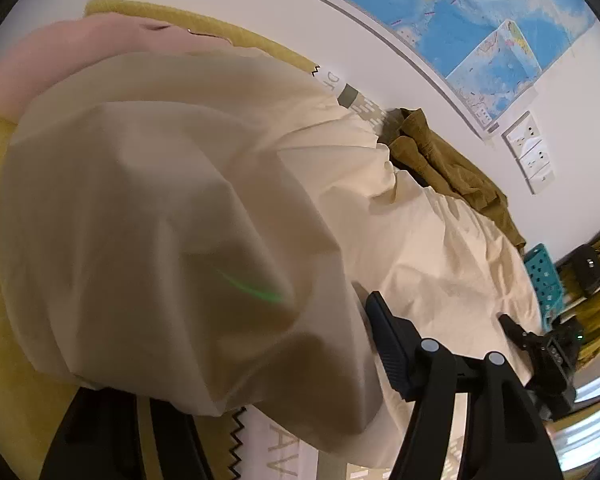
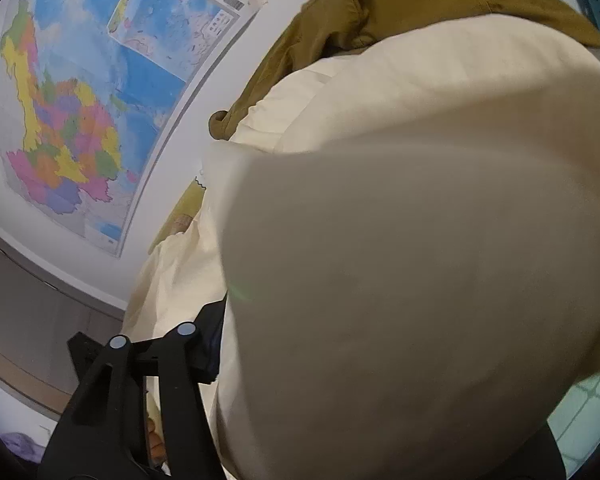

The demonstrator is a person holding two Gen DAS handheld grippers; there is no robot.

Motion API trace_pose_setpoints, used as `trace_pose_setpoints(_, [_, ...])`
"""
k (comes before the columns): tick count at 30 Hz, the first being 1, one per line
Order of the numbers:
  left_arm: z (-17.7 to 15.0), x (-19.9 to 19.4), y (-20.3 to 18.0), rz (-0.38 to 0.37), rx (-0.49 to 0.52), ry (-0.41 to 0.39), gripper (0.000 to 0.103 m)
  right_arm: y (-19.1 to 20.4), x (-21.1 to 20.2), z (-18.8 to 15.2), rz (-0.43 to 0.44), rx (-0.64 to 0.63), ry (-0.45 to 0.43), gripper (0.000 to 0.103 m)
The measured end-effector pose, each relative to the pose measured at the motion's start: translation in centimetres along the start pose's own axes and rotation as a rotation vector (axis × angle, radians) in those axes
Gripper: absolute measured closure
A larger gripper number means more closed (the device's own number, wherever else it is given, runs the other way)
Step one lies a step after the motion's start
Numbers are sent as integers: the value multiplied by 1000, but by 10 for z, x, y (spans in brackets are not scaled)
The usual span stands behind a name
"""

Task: Fold large clothes
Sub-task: 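Grasp the cream jacket bundle with both tools and lift it up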

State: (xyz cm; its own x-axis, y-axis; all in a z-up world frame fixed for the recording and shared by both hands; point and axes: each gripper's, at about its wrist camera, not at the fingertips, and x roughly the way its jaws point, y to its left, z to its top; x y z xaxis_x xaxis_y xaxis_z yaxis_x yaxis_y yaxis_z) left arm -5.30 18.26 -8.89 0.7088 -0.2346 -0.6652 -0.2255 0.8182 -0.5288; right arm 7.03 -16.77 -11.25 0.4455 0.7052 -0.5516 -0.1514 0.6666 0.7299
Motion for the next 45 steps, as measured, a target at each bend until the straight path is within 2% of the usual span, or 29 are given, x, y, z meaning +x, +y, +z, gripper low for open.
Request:
trace_pose_setpoints(1, [1,0,0,-7,3,3,36,0,0,1,9,5,5,41])
trace_pose_setpoints(2, [2,3,-2,-33,24,12,21,0,1,2,24,7,6,33])
trace_pose_setpoints(3, [3,5,-5,-61,45,23,9,4,3,2,38,5,5,29])
trace_pose_setpoints(4, [4,8,-9,-64,54,19,7,9,5,3,37,-9,12,24])
trace_pose_setpoints(6, [4,12,-16,-29,70,8,7,15,9,3,4,-31,16,26])
trace_pose_setpoints(7, [5,14,-19,-12,87,8,8,17,12,3,-7,-47,21,38])
trace_pose_setpoints(8, [6,15,-20,11,94,6,14,18,13,3,-17,-55,24,49])
trace_pose_setpoints(9, [7,15,-20,13,91,9,22,18,13,4,3,-56,27,55])
trace_pose_setpoints(10, [9,14,-19,4,81,14,28,18,11,4,20,-57,25,67])
trace_pose_setpoints(11, [11,11,-17,-3,68,15,41,19,9,5,36,-62,24,74])
trace_pose_setpoints(12, [12,8,-18,0,71,9,62,25,6,6,50,-82,21,77])
trace_pose_setpoints(14, [15,1,-17,27,79,-1,78,37,1,6,61,-118,9,84])
trace_pose_setpoints(18, [24,-15,-18,-10,91,-8,83,60,-11,11,93,-163,-15,88])
trace_pose_setpoints(23, [38,-49,-29,-57,158,-73,84,101,-27,16,113,-267,-66,90])
trace_pose_setpoints(27, [60,-72,-43,-71,224,-125,85,142,-34,33,122,-366,-109,90])
trace_pose_setpoints(33, [110,-126,-50,-66,286,-282,86,217,-36,65,187,-505,-185,91])
trace_pose_setpoints(39, [172,-176,-14,34,264,-432,86,293,3,87,282,-590,-194,91])
trace_pose_setpoints(45, [236,-203,53,240,185,-547,86,371,95,88,355,-653,-133,91])
